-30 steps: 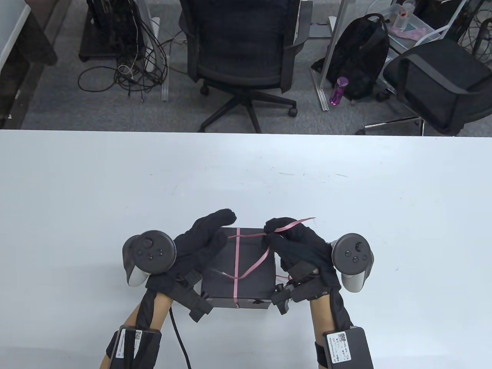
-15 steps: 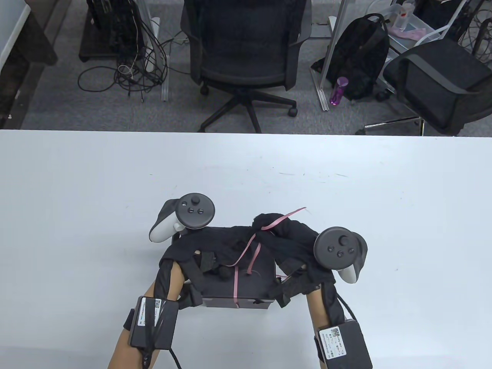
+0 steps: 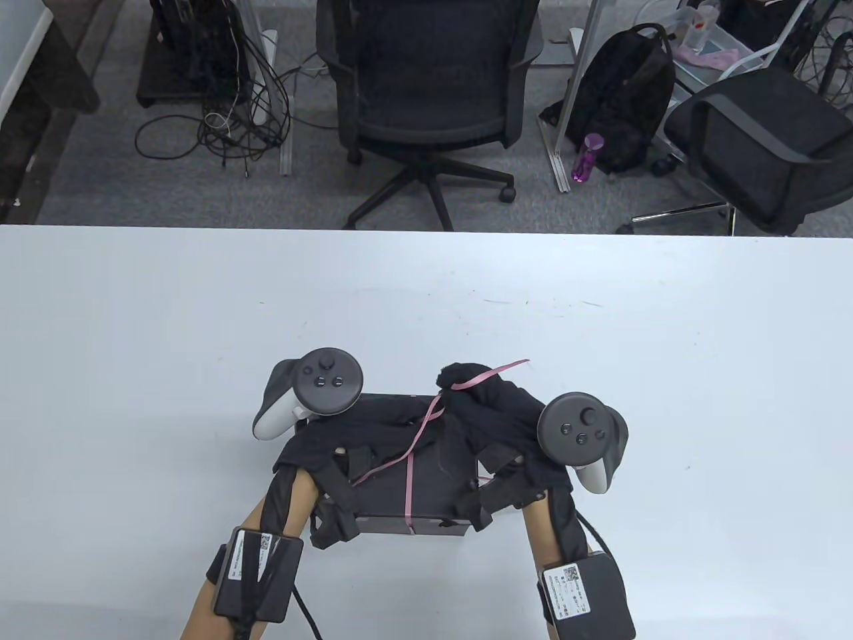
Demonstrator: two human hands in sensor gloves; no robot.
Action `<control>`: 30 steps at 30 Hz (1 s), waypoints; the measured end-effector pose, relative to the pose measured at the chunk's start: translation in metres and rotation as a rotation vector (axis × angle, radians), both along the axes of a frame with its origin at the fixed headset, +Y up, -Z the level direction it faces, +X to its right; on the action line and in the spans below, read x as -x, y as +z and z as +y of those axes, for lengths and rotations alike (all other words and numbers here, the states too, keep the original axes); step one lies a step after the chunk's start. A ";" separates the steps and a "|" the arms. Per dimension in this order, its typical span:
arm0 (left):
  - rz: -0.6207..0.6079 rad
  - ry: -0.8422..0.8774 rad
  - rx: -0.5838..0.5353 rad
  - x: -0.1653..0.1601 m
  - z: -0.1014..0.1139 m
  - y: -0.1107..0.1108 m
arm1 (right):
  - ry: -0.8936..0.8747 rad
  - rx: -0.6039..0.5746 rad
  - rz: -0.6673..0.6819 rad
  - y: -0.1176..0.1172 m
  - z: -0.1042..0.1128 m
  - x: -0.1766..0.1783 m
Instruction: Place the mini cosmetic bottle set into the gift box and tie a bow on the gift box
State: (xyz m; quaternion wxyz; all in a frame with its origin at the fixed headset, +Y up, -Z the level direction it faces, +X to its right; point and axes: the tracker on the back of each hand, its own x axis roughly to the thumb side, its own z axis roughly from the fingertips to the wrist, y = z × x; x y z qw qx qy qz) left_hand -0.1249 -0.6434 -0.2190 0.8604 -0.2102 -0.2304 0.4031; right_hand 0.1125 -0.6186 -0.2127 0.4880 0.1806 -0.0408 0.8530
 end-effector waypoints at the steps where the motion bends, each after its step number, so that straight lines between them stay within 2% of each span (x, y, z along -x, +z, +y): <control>1: 0.023 -0.013 -0.044 0.003 0.001 0.004 | 0.017 0.018 0.005 0.001 -0.002 -0.002; 6: 0.186 -0.161 -0.329 0.023 0.005 0.030 | 0.081 0.037 0.000 0.012 -0.014 -0.015; 8: 0.249 -0.208 -0.409 0.032 0.001 0.039 | 0.076 0.048 -0.007 0.016 -0.021 -0.021; 11: 0.315 -0.259 -0.460 0.045 -0.011 0.050 | 0.063 0.091 -0.017 0.023 -0.035 -0.033; 16: 0.449 -0.343 -0.449 0.072 -0.041 0.062 | 0.094 0.085 -0.131 0.033 -0.056 -0.057; 21: 0.519 -0.443 -0.394 0.088 -0.070 0.062 | 0.199 0.111 -0.211 0.038 -0.072 -0.074; 30: 0.601 -0.679 -0.283 0.114 -0.104 0.055 | 0.392 0.103 -0.341 0.039 -0.089 -0.098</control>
